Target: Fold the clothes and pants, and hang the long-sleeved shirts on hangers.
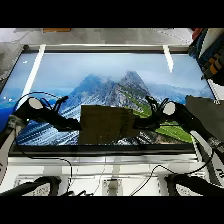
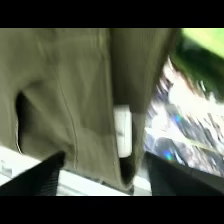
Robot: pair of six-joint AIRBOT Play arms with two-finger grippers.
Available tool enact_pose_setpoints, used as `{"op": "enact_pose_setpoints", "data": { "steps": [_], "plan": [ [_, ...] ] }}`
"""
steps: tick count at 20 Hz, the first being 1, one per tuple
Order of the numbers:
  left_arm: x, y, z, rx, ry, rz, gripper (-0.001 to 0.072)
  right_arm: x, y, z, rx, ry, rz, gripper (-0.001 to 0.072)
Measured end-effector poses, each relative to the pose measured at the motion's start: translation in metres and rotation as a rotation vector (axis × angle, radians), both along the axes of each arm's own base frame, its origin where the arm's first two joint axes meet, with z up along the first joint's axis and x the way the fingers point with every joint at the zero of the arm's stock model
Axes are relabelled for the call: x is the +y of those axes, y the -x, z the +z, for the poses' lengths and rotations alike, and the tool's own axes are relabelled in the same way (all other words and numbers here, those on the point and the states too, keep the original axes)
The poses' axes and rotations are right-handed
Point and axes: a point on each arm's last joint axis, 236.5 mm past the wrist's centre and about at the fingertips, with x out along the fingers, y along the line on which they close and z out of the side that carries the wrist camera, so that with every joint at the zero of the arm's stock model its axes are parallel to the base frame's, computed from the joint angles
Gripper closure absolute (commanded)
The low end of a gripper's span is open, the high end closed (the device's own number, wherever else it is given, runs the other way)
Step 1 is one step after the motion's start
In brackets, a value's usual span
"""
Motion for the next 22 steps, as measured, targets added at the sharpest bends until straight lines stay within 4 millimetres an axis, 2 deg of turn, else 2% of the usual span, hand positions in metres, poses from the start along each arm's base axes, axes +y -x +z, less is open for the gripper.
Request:
{"op": "enact_pose_setpoints", "data": {
  "steps": [1, 3, 4, 5, 7, 8, 9, 10, 11, 12, 13, 15, 17, 22],
  "plan": [
    [0.002, -0.007, -0.004, -0.018, -0.014, 0.015, 0.0011, -0.003, -0.015, 0.004, -0.056, 0.013, -0.010, 0.0137],
    [0.001, -0.011, -0.004, -0.027, -0.008, 0.025, 0.0012, -0.020, -0.044, 0.017, -0.154, 0.066, -0.031, 0.0266],
    [0.002, -0.015, -0.004, -0.038, -0.011, 0.032, 0.0011, -0.035, -0.064, 0.028, -0.214, 0.092, -0.068, 0.0349],
    [0.003, -0.021, -0.004, -0.053, -0.014, 0.044, 0.0011, -0.055, -0.079, 0.038, -0.254, 0.125, -0.107, 0.0400],
    [0.003, -0.023, -0.002, -0.059, -0.012, 0.045, 0.0012, -0.096, -0.101, 0.054, -0.299, 0.152, -0.198, 0.0418],
    [0.003, -0.026, -0.002, -0.067, -0.012, 0.050, 0.0012, -0.118, -0.104, 0.057, -0.296, 0.162, -0.223, 0.0456],
    [0.003, -0.027, -0.002, -0.069, -0.013, 0.052, 0.0012, -0.134, -0.100, 0.054, -0.261, 0.147, -0.231, 0.0455],
    [0.003, -0.027, -0.001, -0.071, -0.013, 0.051, 0.0012, -0.143, -0.093, 0.048, -0.216, 0.115, -0.222, 0.0397],
    [0.003, -0.028, -0.001, -0.073, -0.012, 0.052, 0.0012, -0.142, -0.080, 0.040, -0.146, 0.052, -0.201, 0.0267],
    [0.003, -0.028, -0.001, -0.073, -0.012, 0.053, 0.0012, -0.136, -0.067, 0.032, -0.080, -0.021, -0.176, 0.0221],
    [0.003, -0.028, 0.000, -0.075, -0.012, 0.053, 0.0012, -0.128, -0.059, 0.025, -0.039, -0.092, -0.160, 0.0216],
    [0.003, -0.030, 0.000, -0.079, -0.012, 0.057, 0.0012, -0.105, -0.047, 0.013, 0.016, -0.211, -0.126, 0.0160],
    [0.003, -0.030, 0.000, -0.076, -0.012, 0.061, 0.0012, -0.084, -0.043, -0.004, 0.033, -0.266, -0.102, 0.0103],
    [0.000, -0.030, 0.002, -0.051, 0.001, 0.099, 0.0012, -0.022, -0.041, -0.034, 0.034, -0.309, -0.016, 0.0088]
  ]
}}
